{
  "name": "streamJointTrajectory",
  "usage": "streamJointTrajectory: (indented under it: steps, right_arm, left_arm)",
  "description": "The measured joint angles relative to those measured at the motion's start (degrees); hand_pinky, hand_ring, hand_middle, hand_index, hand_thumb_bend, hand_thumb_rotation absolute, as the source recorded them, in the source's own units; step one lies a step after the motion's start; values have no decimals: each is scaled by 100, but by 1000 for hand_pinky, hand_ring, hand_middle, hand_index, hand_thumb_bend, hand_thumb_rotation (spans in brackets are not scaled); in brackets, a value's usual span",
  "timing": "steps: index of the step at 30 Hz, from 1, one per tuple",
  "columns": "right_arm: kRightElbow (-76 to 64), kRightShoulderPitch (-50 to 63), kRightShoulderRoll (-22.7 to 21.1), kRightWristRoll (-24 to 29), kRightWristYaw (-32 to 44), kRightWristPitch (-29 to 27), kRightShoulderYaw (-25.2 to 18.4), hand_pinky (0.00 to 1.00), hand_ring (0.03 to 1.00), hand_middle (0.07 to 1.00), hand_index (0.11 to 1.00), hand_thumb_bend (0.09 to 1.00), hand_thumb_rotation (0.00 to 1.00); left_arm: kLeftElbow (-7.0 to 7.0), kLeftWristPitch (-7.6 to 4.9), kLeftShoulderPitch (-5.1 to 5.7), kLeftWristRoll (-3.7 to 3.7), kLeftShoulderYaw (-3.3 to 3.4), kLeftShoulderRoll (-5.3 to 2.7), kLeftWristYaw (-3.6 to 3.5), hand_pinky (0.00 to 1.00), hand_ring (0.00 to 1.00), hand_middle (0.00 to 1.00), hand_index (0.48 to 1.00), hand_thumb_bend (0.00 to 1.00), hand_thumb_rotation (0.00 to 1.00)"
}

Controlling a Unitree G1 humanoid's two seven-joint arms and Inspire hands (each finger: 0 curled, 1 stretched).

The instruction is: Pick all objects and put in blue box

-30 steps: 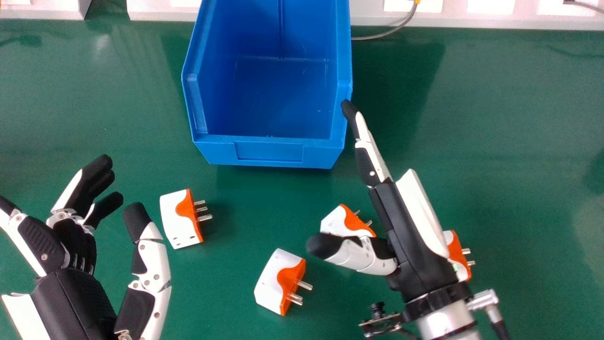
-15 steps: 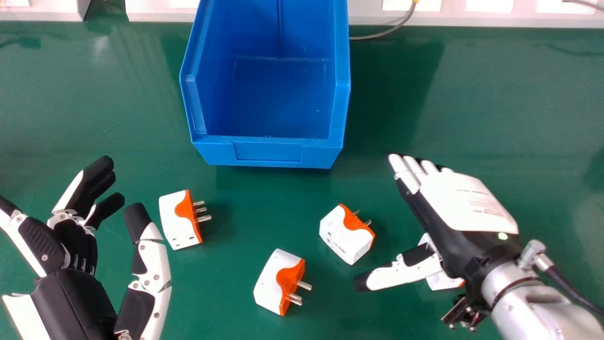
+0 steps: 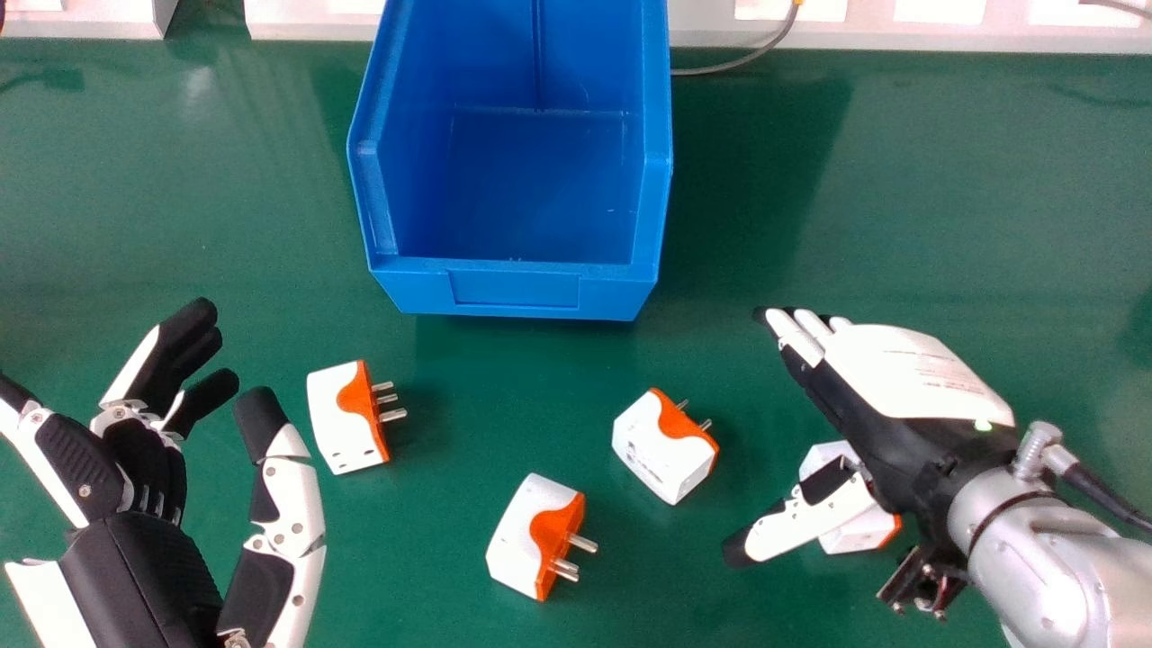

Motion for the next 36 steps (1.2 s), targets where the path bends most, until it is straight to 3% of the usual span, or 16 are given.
streamJointTrajectory:
  steps: [3,7,24,31,33,36]
  right_arm:
    - [84,-24,-3,24,3,56,22,1000,1000,1000,991,1000,364]
    - [298,-124,-20,29,19,150,95,1000,1000,1000,991,1000,364]
    - [1131,-217,-155,1,-284,444,222,1000,1000,1000,996,1000,370]
    - [1262,-210,-167,1,-561,484,264,1000,1000,1000,971,995,294]
    - [1355,-194,-122,6,-774,501,273,768,889,962,914,941,208]
    - [1408,-163,14,170,-1240,438,245,476,596,748,746,805,40]
  left_arm:
    - [0,-1,-3,-39,4,0,-12,683,743,739,733,231,0]
    - [0,-2,-7,-55,6,1,-82,683,744,740,733,226,0]
    - [-29,7,-25,-55,55,-1,-105,677,735,730,725,244,0]
    - [-62,9,-20,-59,62,0,-124,691,742,734,730,253,0]
    - [-63,9,-20,-71,62,0,-144,686,741,733,728,250,0]
    - [-64,8,-20,-104,62,0,-184,684,739,733,727,247,0]
